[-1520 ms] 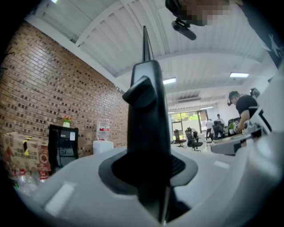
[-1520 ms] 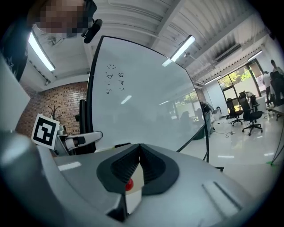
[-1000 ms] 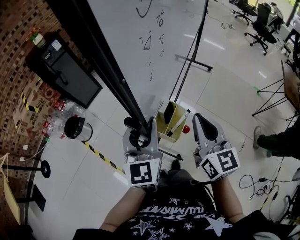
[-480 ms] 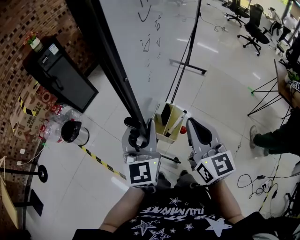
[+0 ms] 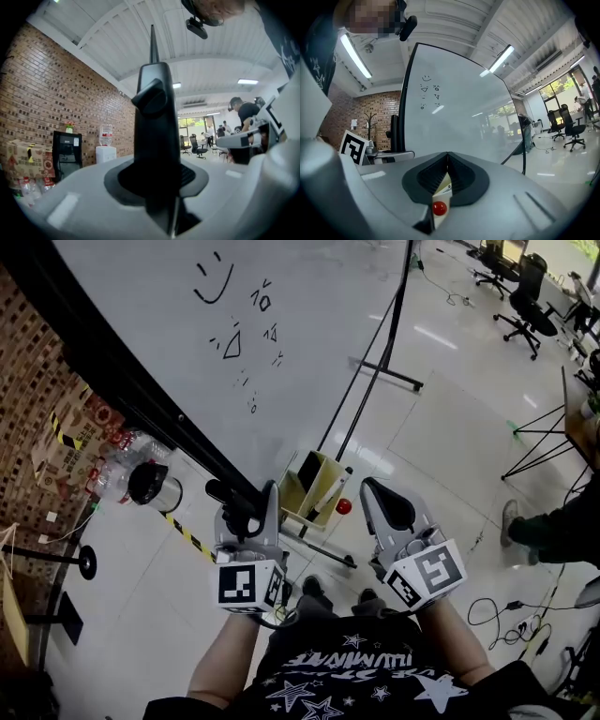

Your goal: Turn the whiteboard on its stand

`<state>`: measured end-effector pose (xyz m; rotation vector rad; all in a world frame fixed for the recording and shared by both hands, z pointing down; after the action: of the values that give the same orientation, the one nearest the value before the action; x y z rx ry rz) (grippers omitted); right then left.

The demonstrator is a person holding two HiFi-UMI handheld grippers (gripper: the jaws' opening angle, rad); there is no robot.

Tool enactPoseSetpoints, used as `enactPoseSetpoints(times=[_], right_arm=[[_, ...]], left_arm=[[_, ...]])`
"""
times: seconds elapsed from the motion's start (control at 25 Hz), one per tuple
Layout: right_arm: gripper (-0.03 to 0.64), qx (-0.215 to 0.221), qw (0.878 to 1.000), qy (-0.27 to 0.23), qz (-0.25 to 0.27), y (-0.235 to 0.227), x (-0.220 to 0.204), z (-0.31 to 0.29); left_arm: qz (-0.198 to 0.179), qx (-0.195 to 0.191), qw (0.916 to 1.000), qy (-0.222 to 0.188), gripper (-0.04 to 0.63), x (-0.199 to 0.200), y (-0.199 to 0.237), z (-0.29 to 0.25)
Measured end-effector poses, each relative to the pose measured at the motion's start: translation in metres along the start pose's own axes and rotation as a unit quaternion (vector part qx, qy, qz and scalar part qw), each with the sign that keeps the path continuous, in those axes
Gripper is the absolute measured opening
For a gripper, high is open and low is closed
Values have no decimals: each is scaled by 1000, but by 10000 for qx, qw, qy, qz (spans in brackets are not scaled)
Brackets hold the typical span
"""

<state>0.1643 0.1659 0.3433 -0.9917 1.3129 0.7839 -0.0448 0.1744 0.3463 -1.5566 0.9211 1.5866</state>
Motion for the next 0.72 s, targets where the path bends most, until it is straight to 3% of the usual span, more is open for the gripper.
enactPoseSetpoints(times=[0.36,0.4,0.52,0.72], right_arm=[[9,360,9993,72,-42,-8,9,9],[9,390,9992,62,-51,-7,10,11],[9,477,9988,29,-87,-4,10,15],[9,576,9983,13,-128,-2,5,24]], left_arm=[[-9,236,9996,128,149,-1,-7,3],[33,289,9994,172,163,-2,-7,4],[170,506,9981,306,305,-6,-5,14],[249,704,9959,515,314,-11,-18,42]])
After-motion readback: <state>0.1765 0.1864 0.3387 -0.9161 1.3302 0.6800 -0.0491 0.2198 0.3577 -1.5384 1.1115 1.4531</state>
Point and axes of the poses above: the fingertips, and each gripper's own axes: z backward along the fingers, y to its left, x out of its top, the point moved 6 cm from there along z, backward along the fingers, and after that the axes turned 15 degrees about -x, right-handed, at the moved point
